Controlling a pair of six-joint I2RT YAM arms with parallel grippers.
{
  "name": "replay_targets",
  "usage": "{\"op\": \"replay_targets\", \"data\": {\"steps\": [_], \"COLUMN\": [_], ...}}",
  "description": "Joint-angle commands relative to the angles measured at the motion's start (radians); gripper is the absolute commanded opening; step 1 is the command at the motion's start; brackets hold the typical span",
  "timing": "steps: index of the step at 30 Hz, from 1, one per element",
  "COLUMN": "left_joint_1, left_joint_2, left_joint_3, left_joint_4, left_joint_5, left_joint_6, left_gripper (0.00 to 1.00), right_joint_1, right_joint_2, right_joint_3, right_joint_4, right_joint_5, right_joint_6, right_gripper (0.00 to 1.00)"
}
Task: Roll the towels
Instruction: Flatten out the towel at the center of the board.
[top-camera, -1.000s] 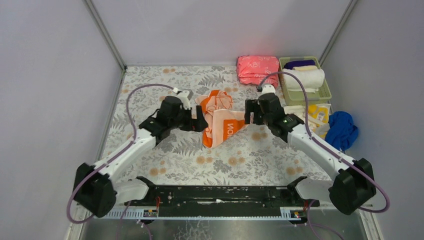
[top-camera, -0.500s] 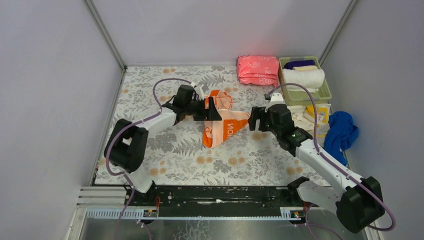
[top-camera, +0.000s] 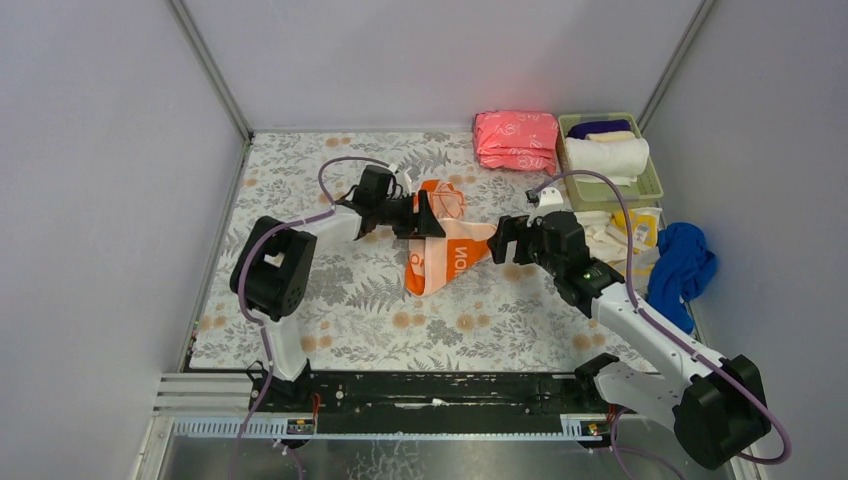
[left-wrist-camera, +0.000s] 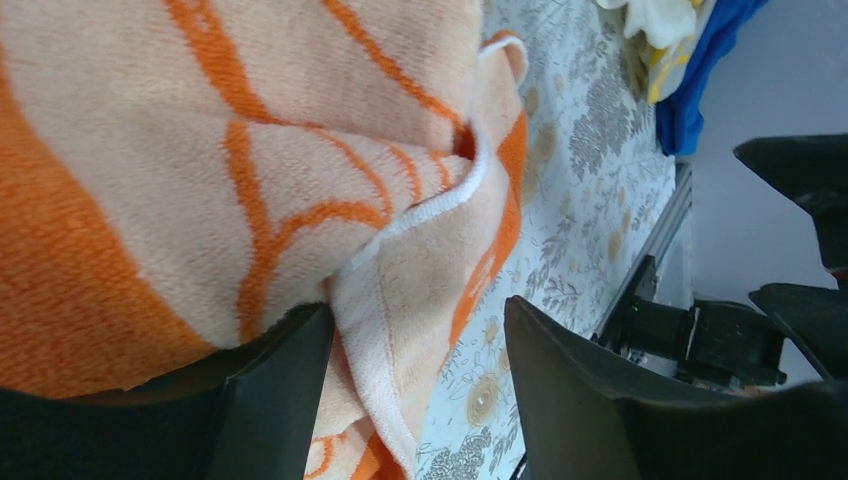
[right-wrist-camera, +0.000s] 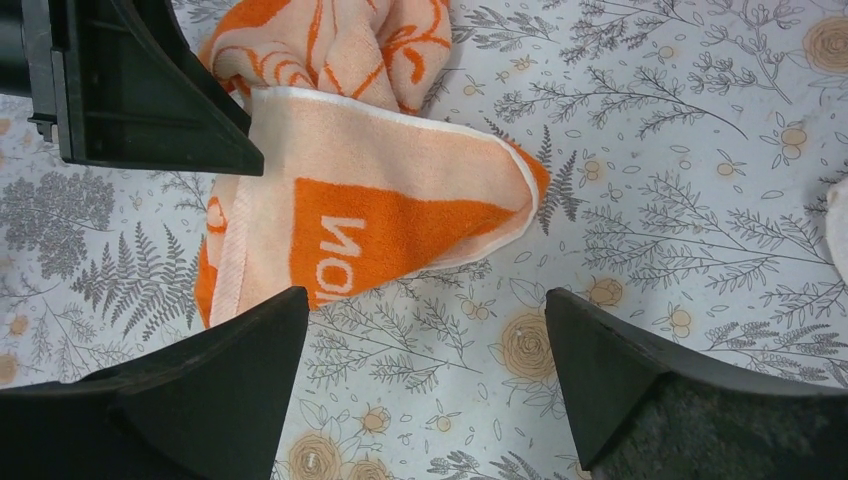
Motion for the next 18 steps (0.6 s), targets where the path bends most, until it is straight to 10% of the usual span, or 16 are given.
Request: {"op": "replay_targets", "data": {"steps": [1, 18], "left_joint_1": [-0.007, -0.064], "left_joint_2": [-0.036, -0.015], "left_joint_3": [-0.008, 0.004], "left_joint_4": [0.117, 0.148], "left_joint_5": [0.097, 0.113], "left_joint_6": [-0.041, -0.063], "left_gripper": [0.59, 0.27], "right_joint_1": [-0.006, -0.006], "right_joint_2": [-0.002, 0.011], "right_joint_3": [-0.004, -0.013], "right_joint_4": [0.08, 0.11], "right_joint_5": [-0.023, -0.032], "right_joint_6": [-0.003, 0.01], "right_gripper": [0.96, 0.99]}}
